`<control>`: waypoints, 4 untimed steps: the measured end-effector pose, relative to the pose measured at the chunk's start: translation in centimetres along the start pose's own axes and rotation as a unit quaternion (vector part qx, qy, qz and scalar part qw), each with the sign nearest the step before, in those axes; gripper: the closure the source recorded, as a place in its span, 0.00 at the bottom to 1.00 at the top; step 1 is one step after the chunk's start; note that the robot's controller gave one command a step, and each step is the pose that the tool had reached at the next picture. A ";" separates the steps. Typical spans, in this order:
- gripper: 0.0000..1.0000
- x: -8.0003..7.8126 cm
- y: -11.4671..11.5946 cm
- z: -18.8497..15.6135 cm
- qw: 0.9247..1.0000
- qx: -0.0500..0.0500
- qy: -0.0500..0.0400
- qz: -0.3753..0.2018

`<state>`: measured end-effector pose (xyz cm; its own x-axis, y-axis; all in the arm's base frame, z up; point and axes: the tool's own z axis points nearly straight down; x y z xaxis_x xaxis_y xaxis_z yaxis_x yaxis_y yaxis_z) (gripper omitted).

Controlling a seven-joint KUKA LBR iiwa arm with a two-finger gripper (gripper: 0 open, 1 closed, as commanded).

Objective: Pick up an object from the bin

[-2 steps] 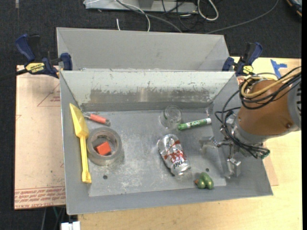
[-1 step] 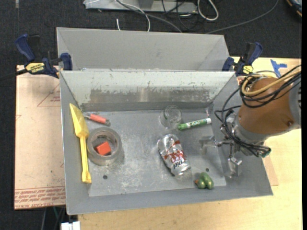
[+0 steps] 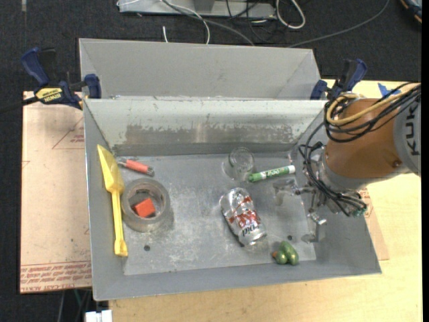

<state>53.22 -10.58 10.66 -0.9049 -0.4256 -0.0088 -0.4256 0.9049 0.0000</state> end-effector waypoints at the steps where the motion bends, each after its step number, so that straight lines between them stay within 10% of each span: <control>1: 0.00 0.1 1.3 -2.3 0.998 0.000 -0.001 -0.057; 2: 0.00 2.3 -1.4 0.2 0.997 0.000 -0.002 0.083; 4: 0.00 3.4 0.0 -6.2 0.977 0.001 -0.006 0.212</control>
Offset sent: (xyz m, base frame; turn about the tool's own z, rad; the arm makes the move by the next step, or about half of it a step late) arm -0.0201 -0.0399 -0.0185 0.2179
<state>50.12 -12.08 16.85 -0.9997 -0.0129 -0.0195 -0.0130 0.9999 0.0039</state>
